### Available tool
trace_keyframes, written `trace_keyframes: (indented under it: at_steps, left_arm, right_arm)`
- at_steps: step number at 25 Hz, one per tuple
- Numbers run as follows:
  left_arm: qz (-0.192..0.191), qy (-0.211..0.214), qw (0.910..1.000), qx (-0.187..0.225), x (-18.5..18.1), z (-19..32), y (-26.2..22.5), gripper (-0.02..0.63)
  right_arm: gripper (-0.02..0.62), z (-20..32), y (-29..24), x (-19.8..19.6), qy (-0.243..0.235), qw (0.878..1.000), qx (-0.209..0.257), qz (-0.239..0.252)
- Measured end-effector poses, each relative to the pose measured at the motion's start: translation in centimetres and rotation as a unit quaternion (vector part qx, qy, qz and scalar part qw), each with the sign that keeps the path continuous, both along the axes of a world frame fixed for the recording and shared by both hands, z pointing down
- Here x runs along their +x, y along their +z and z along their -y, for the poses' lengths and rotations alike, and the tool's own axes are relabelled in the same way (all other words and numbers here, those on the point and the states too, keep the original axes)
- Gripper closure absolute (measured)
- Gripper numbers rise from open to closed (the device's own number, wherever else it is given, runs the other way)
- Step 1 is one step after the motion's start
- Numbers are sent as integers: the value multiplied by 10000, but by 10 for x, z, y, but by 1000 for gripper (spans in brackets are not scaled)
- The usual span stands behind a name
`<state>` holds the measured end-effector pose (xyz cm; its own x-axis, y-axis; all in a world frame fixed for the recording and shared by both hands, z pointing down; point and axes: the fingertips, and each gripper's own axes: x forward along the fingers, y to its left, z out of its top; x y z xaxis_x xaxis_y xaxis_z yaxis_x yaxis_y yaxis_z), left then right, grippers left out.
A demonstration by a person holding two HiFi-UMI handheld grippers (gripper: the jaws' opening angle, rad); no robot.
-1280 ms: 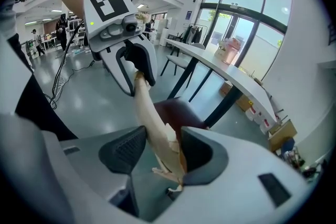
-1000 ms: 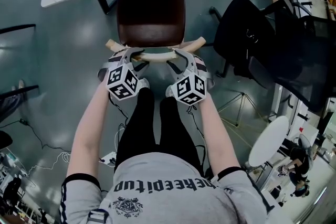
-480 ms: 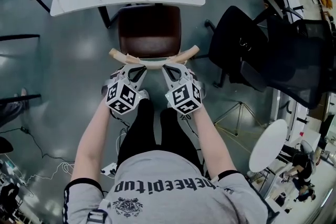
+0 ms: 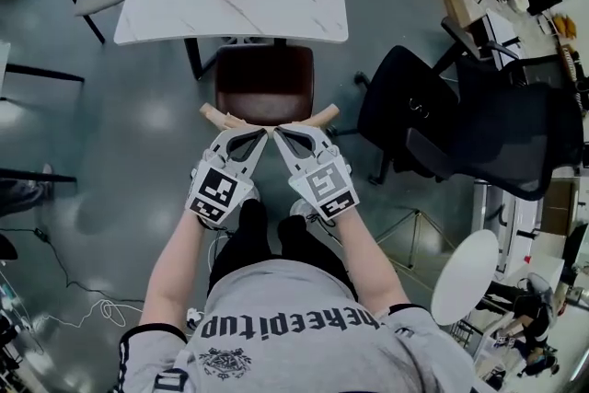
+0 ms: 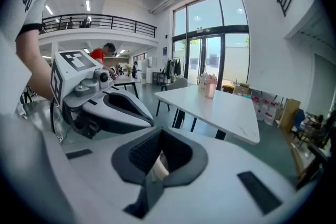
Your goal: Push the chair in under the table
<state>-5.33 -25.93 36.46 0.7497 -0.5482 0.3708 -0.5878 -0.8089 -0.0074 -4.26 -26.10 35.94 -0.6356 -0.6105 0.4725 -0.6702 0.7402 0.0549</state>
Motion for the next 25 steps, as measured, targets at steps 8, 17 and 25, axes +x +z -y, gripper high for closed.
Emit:
trace_keyframes:
  at_steps: [8,17,25]
  left_arm:
    - [-804,-450,9950,389,6,-14,-79,591]
    - [-1352,-677,9845,887,16,-34,-144,591]
    - [-1658,-814,9744,1281,24,-51,-188,591]
  right_arm:
    - [584,-23,-77,1,-215,9962,565,627]
    - [584,-44,-136,19,-365,9866,986,1244]
    - [584,-60,-173,31,-519,9756,1218,1753]
